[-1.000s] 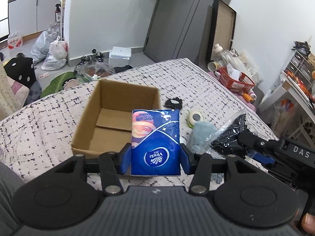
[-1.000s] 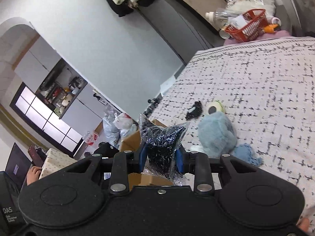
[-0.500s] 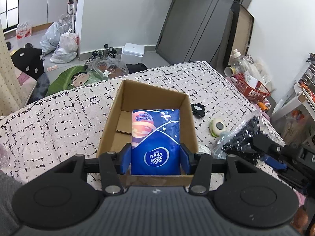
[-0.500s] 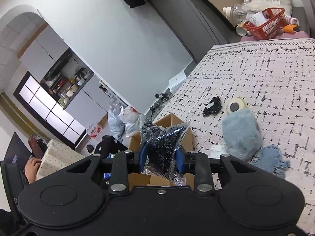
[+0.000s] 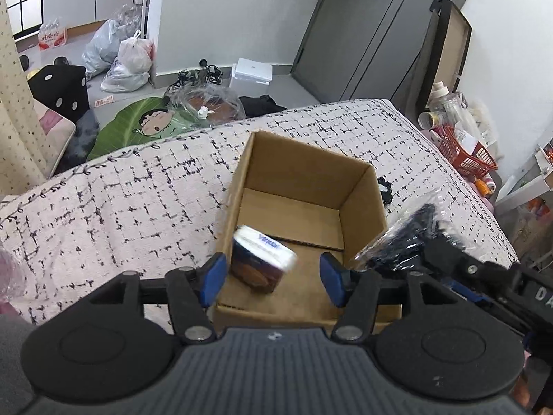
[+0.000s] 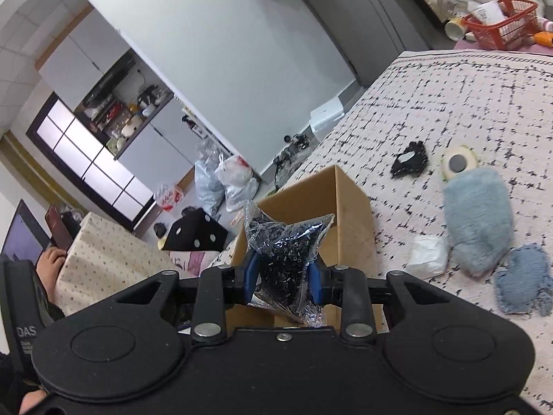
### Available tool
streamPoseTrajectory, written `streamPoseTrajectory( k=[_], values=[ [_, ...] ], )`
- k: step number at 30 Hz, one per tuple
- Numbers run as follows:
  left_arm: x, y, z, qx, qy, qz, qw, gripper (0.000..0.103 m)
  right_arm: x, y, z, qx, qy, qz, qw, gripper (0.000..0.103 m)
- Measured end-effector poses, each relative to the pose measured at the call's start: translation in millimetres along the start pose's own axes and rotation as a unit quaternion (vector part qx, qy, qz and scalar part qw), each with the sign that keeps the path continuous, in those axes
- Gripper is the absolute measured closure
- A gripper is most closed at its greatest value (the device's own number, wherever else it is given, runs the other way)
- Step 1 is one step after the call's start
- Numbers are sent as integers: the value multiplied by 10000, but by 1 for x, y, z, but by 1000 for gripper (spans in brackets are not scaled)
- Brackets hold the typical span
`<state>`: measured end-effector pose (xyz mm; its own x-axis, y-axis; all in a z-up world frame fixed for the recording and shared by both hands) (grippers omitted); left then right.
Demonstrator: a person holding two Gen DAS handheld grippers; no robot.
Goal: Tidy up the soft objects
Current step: 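Drop the tissue pack into the box with the left tool while the right tool drops the bead bag, then withdraw both tools from the box toward the white cloth and denim fish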
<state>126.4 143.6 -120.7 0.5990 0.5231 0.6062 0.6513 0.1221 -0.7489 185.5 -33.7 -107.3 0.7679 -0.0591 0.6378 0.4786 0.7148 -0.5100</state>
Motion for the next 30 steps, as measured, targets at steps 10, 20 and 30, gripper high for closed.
streamPoseTrajectory(
  k=[10,20,30],
  values=[
    [5,-10,0,114,32,-52,9999,43,-3,-1,4,46,100,208,9997,52],
    [0,-23,-22,210,282,-134,9993,36,6,-22,-8,-142,299,44,9994,44],
    [-8,-32,-55,210,510,-150,9984,36,15,-50,-37,-558,554,-38,9969,37]
  ],
)
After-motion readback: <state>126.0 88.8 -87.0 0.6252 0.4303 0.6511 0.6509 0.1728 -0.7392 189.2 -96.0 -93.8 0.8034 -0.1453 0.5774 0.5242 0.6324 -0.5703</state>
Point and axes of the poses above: each gripper's, at about its wrist camera, not at the fingertips, and y roughly the way its jaws point, z to its left, x to its top, the point moved 6 cm from there along y, roughly the way its jaws point, and after that the axes turned 2 degrees about -z, right-handed, at the moved point
